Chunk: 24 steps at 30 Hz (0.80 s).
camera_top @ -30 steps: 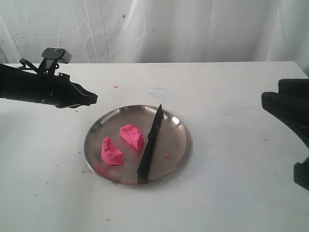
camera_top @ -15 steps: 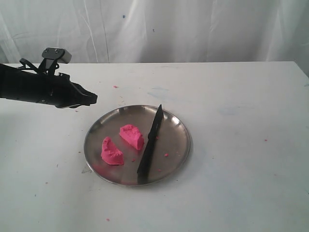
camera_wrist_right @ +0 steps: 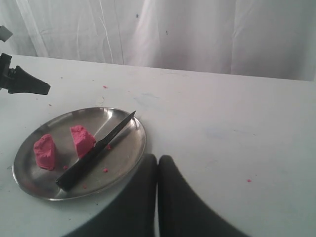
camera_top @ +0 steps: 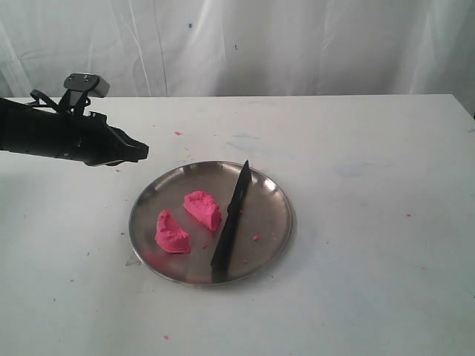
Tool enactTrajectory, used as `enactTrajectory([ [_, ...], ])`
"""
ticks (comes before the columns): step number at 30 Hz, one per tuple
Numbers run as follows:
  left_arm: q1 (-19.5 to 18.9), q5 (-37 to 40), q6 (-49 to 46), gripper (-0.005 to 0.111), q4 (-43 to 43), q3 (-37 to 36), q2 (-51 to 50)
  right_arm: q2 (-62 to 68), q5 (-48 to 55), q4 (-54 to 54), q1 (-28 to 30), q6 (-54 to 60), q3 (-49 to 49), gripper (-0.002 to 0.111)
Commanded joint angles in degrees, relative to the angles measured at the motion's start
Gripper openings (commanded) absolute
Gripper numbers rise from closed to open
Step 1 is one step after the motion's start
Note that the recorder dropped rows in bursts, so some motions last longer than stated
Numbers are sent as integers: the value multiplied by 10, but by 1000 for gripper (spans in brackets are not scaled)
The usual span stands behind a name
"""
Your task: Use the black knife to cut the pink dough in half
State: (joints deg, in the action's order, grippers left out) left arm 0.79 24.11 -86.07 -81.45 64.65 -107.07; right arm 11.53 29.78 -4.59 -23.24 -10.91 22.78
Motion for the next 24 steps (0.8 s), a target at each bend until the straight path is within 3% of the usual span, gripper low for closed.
enactTrajectory([
  [1,-1,8,-1,0,-8,1,7,-3,-1,-1,3,-3,-1,0],
  [16,-1,8,-1,0,-8,1,7,-3,-4,-3,3,6,-2,0],
  [24,-1,7,-1,0,-8,1,7,-34,-101,15,4,76,-63,0],
])
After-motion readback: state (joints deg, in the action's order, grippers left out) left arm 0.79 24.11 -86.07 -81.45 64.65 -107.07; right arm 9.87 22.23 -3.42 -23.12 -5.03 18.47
